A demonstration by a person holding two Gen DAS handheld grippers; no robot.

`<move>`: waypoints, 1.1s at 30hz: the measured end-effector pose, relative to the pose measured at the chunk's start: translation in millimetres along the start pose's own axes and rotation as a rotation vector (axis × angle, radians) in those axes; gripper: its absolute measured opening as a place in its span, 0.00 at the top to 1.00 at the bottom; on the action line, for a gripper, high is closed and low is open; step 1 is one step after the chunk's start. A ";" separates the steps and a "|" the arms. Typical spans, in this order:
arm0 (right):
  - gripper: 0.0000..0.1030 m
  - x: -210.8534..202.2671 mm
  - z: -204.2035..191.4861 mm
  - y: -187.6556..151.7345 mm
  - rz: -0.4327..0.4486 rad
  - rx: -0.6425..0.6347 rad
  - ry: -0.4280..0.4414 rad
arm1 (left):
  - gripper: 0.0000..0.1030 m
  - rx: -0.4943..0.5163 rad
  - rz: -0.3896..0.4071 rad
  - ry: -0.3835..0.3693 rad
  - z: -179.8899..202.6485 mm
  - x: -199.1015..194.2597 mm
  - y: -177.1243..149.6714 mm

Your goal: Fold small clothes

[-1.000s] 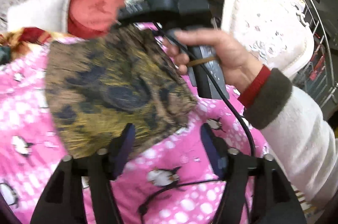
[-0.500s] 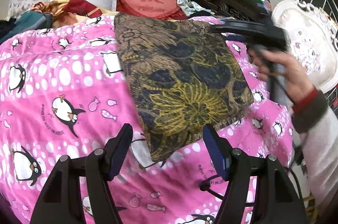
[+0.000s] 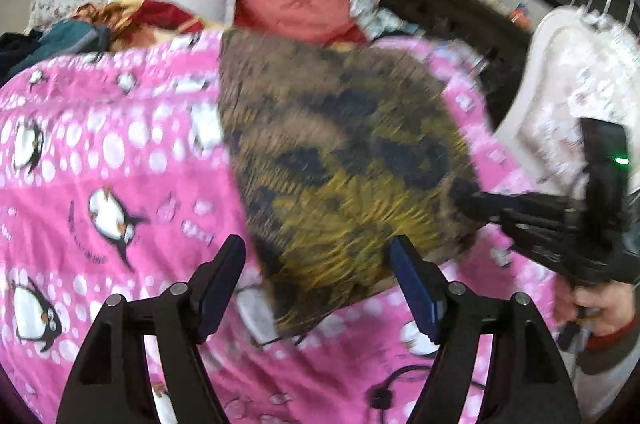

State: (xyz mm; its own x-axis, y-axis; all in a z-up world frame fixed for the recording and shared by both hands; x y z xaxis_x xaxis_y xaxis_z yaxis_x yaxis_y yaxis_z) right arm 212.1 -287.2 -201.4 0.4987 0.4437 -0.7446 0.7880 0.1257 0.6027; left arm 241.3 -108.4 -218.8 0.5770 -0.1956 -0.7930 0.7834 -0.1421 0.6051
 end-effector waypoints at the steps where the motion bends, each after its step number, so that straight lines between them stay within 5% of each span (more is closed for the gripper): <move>1: 0.86 5.0 3.5 -6.5 -0.019 0.008 -0.013 | 0.28 0.013 -0.033 0.019 -1.0 9.7 -7.3; 4: 0.87 13.9 17.3 -18.8 -0.038 0.030 -0.041 | 0.28 0.013 -0.086 0.042 -5.6 28.4 -22.2; 9: 0.86 -17.8 13.3 -10.8 0.043 0.080 0.000 | 0.28 -0.003 -0.045 0.033 -10.6 10.9 -19.5; 10: 0.79 -26.4 12.9 -8.5 0.068 0.091 0.009 | 0.28 -0.004 -0.035 0.033 -11.9 5.8 -18.1; 11: 0.55 -31.8 13.1 -5.2 0.089 0.104 0.020 | 0.28 -0.005 -0.026 0.035 -13.2 1.8 -17.0; 13: 0.29 -40.0 17.5 -2.0 0.135 0.138 0.024 | 0.27 -0.024 -0.007 0.026 -15.8 -7.5 -12.8; 15: 0.29 -34.9 20.4 -2.6 0.124 0.146 0.017 | 0.20 -0.050 0.003 0.024 -19.3 -12.2 -8.2; 18: 0.34 -18.5 21.7 -0.2 0.098 0.146 0.001 | 0.20 -0.064 0.017 0.048 -23.6 -13.7 -3.7; 20: 0.57 -6.8 19.5 -5.2 0.076 0.155 0.015 | 0.20 -0.067 0.019 0.063 -25.1 -13.9 -2.6; 25: 0.86 -0.6 15.5 -6.5 0.072 0.143 0.030 | 0.20 -0.043 0.036 0.096 -25.1 -16.3 -0.1; 33: 0.91 -13.0 16.8 -13.7 0.064 0.114 0.032 | 0.20 -0.052 0.020 0.087 -25.0 -8.1 -2.4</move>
State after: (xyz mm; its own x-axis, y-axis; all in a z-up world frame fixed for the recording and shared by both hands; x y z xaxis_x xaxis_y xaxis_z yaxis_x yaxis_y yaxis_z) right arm 200.9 -309.6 -204.8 0.5390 0.4760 -0.6949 0.7918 -0.0051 0.6107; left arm 240.4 -82.2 -215.7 0.6088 -0.1122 -0.7853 0.7811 -0.0884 0.6181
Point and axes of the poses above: each gripper's, at about its wrist camera, not at the fingertips, and x roughly the way its jaws point, z to its right, y to its top, the point moved 10 cm from there along x, roughly the way its jaws point, and after that the axes turned 13 degrees about y, right-handed, at the moved point
